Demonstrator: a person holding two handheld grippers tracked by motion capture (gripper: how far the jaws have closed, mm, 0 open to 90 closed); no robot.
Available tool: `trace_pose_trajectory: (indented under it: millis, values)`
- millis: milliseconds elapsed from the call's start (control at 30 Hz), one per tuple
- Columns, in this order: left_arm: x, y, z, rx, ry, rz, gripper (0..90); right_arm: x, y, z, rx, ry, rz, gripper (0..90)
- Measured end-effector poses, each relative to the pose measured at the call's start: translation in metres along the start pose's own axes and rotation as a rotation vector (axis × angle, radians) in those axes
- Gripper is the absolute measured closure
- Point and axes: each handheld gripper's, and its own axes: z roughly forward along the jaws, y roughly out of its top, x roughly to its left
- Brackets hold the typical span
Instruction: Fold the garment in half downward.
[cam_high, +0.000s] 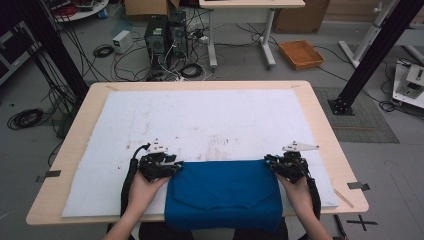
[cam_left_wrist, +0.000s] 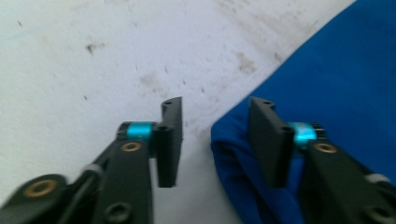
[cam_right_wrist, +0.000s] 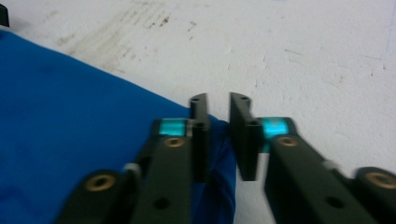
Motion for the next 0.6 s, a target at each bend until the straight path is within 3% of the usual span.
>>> trace_pose_trajectory:
  millis: [67, 133, 233, 300, 433, 600]
  values:
    - [-0.001, -0.001, 0.000, -0.006, -0.004, 0.001, 71.3, 0.000, 0.000, -0.001, -0.003, -0.018, -0.012, 84.6]
    - [-0.002, -0.001, -0.001, -0.010, 0.003, 0.007, 71.3, 0.000, 0.000, -0.002, -0.004, -0.018, -0.010, 84.5]
    - [-0.001, 0.000, -0.004, -0.029, 0.010, -0.010, 58.3, -0.002, -0.001, -0.005, -0.020, -0.018, 0.008, 76.8]
    - [0.002, 0.000, -0.005, -0.052, -0.001, -0.051, 53.4, -0.005, 0.000, -0.010, -0.054, -0.025, 0.049, 65.2]
    - [0.003, 0.000, -0.001, -0.024, -0.020, -0.055, 50.9, -0.007, 0.002, -0.008, -0.045, -0.015, 0.076, 56.7]
    - [0.000, 0.000, 0.004, 0.008, -0.025, -0.061, 51.0, -0.008, -0.001, 0.002, 0.008, 0.022, 0.097, 55.8]
